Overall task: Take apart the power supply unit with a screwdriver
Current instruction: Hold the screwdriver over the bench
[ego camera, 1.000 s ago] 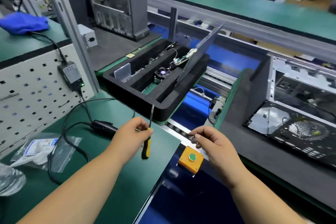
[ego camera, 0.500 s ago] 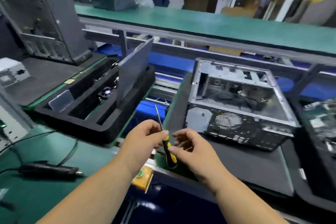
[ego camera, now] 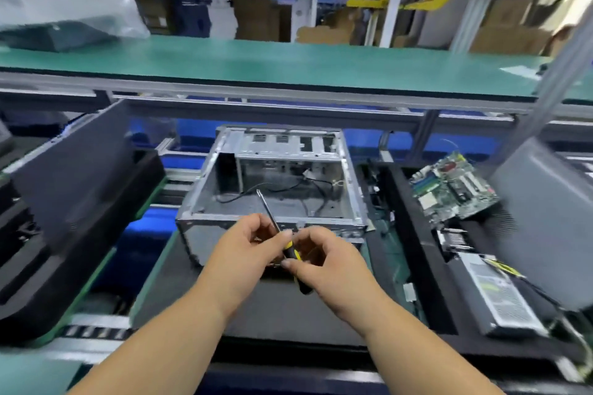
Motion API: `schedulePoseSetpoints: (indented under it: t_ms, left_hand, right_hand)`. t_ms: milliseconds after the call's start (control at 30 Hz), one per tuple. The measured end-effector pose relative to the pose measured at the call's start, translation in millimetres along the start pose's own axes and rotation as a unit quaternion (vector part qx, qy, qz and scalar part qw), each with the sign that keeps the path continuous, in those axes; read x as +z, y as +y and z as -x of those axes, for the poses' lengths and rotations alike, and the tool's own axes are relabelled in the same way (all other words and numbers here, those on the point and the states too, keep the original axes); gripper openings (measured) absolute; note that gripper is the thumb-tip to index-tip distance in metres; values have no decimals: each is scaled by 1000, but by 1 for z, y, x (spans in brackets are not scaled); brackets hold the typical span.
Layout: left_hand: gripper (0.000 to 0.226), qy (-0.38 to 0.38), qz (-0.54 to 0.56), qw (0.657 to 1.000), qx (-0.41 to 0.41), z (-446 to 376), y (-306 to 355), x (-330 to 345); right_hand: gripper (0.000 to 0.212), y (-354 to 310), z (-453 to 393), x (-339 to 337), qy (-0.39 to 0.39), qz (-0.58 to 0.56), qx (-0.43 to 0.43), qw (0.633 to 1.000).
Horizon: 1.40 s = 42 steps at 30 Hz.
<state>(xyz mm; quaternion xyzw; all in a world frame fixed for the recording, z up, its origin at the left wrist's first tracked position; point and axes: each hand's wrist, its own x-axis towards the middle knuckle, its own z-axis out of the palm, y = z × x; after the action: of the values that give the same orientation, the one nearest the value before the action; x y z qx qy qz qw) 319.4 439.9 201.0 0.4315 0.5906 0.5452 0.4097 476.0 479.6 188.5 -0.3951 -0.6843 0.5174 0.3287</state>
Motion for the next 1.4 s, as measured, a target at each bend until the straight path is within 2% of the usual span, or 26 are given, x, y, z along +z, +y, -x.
schedulePoseSetpoints:
  t_ms: [167,300,367,567,733,800,933,1067,1233,1400]
  left_hand:
    - [13,-25,-28,999,32,-19,2,59]
    - [13,-23,-137,987,80,-32,0,91]
    - [15,-18,-158,983,96,-37,0,104]
    - [21,-52,-234,957,161,-50,-2,136]
    - [14,-116,-393,868,279,-58,-9,155]
    - [13,-118,-421,850,293,-61,-11,160]
    - [14,-119,-439,840,294,-67,-15,165]
    - [15,-117,-443,838,296,-69,-15,166]
    - [15,-114,-436,844,291,-69,-16,164]
    - [15,-111,-441,845,281,-70,-16,161]
  right_hand:
    - [19,27,-1,-68,61,37,4,997]
    - [17,51,-2,-118,106,39,33,993]
    - [17,63,0,-140,118,67,48,990]
    - [12,109,10,-190,181,149,154,960]
    - [16,136,16,-215,170,272,228,919]
    - [16,145,16,-222,160,339,264,889]
    - [22,164,15,-228,124,488,286,815]
    - [17,173,11,-223,112,552,296,771]
    - [23,176,4,-220,90,570,315,753]
    - [26,175,2,-221,88,561,321,758]
